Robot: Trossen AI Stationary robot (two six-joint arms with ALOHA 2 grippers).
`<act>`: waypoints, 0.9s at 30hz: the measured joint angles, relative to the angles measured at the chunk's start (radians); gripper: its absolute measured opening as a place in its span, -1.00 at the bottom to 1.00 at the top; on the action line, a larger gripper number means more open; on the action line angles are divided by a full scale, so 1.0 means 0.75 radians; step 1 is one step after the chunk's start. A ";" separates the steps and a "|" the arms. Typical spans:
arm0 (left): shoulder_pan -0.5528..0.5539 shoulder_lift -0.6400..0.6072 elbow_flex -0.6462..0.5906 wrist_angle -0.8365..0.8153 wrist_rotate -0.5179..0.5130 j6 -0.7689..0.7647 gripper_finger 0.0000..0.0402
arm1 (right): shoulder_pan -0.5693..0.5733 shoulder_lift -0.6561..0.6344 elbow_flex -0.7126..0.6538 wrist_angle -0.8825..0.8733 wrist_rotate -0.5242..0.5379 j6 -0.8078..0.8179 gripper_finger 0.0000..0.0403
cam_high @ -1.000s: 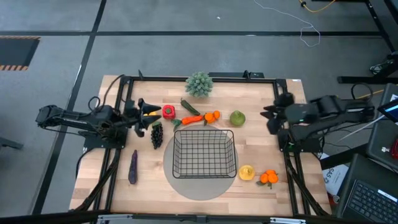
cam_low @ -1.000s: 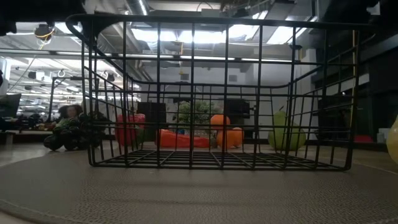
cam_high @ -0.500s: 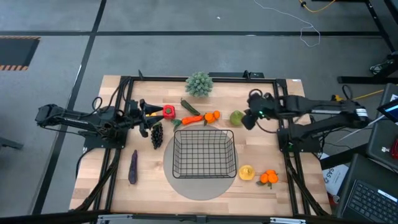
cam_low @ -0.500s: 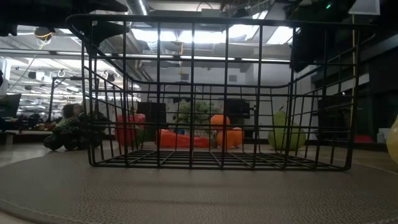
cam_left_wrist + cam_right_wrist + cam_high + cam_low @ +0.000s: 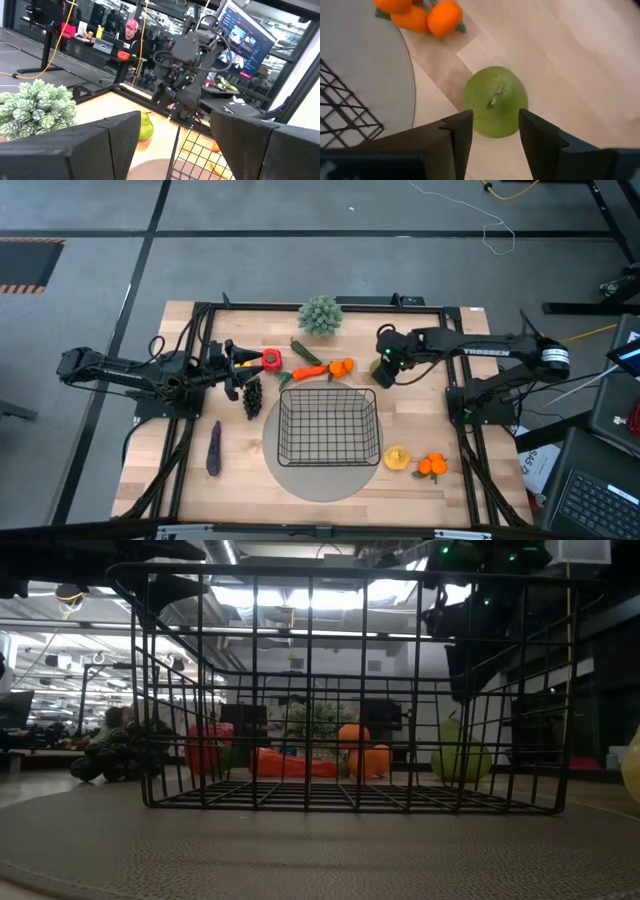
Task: Build produce basket
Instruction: Put the green pear into the black wire basket
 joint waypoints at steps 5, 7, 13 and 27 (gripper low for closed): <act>0.000 0.000 0.000 -0.004 0.000 0.000 0.14 | 0.001 0.054 0.000 0.065 0.006 0.000 -0.27; 0.000 0.000 0.000 -0.005 0.000 0.000 0.14 | 0.000 0.074 0.000 0.073 0.012 0.001 -0.27; 0.000 0.000 0.000 -0.006 0.000 0.001 0.14 | 0.000 0.112 0.001 0.084 0.038 -0.001 -0.27; 0.000 0.000 0.000 -0.050 0.000 0.001 0.14 | 0.000 0.104 0.001 0.042 0.087 0.046 -0.27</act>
